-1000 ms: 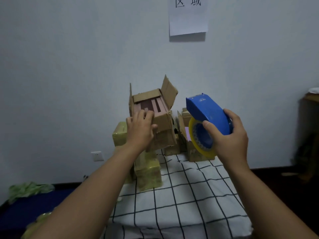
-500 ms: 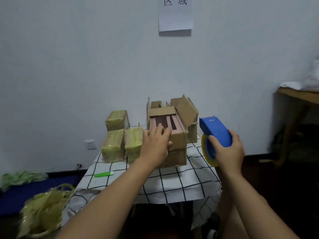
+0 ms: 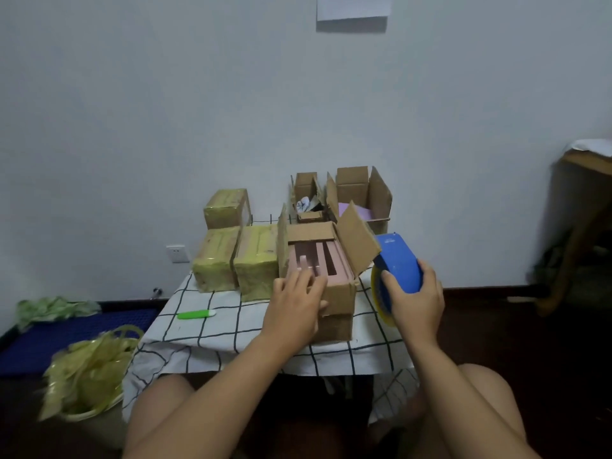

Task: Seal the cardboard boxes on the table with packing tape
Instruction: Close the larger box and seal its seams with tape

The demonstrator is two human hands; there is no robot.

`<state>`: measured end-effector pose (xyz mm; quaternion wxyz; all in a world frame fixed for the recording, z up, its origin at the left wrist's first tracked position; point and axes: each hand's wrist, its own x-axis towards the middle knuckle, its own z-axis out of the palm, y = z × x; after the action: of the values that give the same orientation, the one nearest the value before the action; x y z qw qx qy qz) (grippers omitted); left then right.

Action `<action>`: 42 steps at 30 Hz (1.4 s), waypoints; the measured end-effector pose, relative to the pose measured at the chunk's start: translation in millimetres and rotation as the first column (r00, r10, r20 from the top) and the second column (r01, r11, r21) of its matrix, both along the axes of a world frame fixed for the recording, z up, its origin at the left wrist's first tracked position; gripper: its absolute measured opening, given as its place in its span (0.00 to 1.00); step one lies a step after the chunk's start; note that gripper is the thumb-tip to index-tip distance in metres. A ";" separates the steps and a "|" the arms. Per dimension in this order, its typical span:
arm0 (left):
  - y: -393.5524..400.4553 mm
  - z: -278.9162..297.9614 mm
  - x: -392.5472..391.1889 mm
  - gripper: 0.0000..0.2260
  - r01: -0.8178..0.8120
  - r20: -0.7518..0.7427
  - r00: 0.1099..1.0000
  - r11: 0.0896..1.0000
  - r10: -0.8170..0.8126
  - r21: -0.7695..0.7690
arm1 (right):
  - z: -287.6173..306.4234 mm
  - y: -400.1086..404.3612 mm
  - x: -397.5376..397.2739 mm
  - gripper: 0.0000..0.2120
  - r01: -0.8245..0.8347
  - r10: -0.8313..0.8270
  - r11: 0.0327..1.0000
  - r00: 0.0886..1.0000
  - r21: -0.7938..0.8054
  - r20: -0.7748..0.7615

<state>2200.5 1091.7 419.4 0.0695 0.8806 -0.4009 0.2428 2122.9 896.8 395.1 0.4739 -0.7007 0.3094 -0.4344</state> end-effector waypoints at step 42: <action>3.3 51.8 17.5 0.37 -0.359 -0.266 0.908 0.928 0.323 -0.097 | -29.4 3.4 3.9 0.30 -0.089 0.083 0.996 0.976 -0.018 -0.202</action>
<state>2218.0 1094.9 471.2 0.1380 0.9530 -0.2103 0.1688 2126.8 900.2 365.8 0.4491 -0.7600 0.3192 -0.3446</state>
